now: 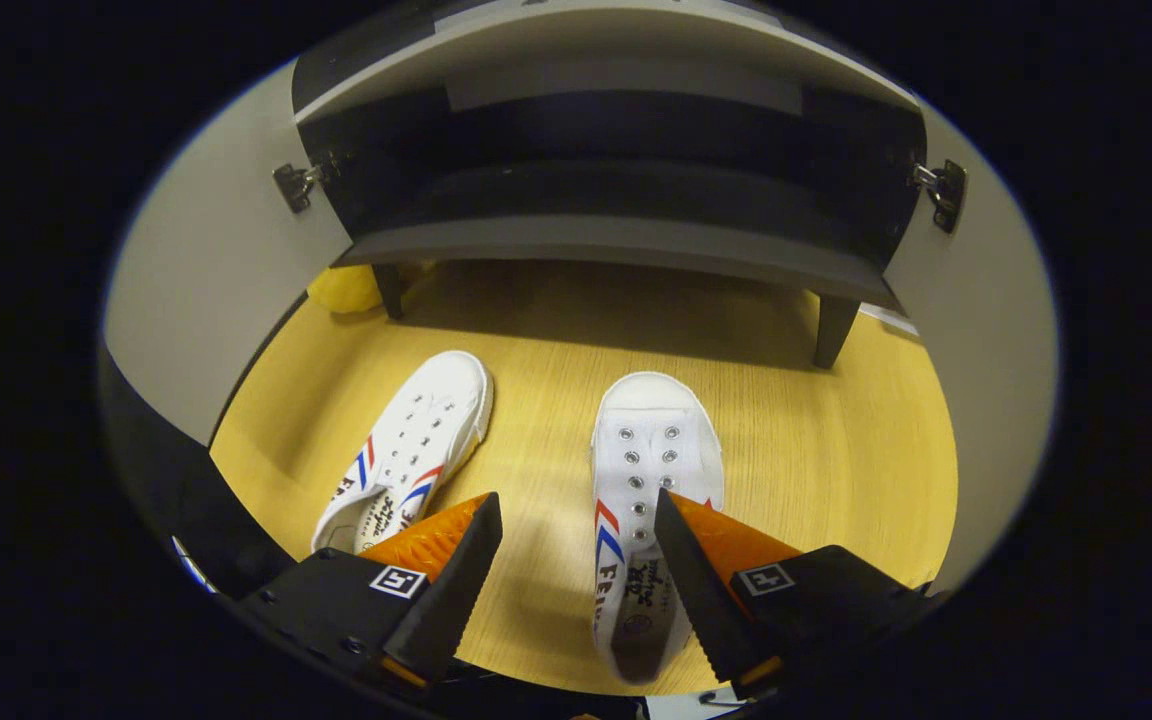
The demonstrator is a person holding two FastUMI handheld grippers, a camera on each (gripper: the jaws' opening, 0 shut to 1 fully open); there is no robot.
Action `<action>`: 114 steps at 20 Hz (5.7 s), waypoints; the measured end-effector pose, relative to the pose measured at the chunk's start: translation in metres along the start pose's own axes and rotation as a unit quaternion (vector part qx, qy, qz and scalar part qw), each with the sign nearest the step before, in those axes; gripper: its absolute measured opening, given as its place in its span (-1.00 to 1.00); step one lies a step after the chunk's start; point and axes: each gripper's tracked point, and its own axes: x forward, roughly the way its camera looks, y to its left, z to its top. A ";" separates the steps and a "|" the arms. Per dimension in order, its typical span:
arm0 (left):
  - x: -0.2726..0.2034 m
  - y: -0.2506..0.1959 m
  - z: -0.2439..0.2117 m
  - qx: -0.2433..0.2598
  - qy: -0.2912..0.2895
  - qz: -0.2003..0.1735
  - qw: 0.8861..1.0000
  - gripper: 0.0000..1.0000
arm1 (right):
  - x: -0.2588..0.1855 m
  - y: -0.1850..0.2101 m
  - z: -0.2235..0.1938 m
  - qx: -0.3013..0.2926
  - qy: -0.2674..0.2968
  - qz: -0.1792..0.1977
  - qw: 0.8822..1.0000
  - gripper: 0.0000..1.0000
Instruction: Grab one shoe with the right hand and put it into the shoe cabinet, grab the other shoe with the left hand and put it into the shoe cabinet; then close the right door with the right hand and the left door with the left hand.
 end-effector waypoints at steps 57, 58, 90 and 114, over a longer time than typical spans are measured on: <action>-0.118 0.021 -0.001 0.041 -0.090 -0.099 0.990 0.91 | -0.305 0.027 0.247 0.031 -0.317 -0.053 0.946 -0.97; -0.118 0.023 -0.001 0.050 -0.090 -0.094 0.990 0.91 | -0.306 0.024 0.258 0.030 -0.322 -0.053 0.945 -0.97; -0.044 0.040 0.016 0.057 -0.051 0.125 0.989 0.91 | -0.151 -0.067 0.441 0.115 -0.309 0.001 0.944 -1.00; -0.091 0.061 -0.064 0.092 0.016 0.039 0.995 0.92 | -0.288 -0.035 0.251 0.083 -0.453 -0.097 0.882 0.95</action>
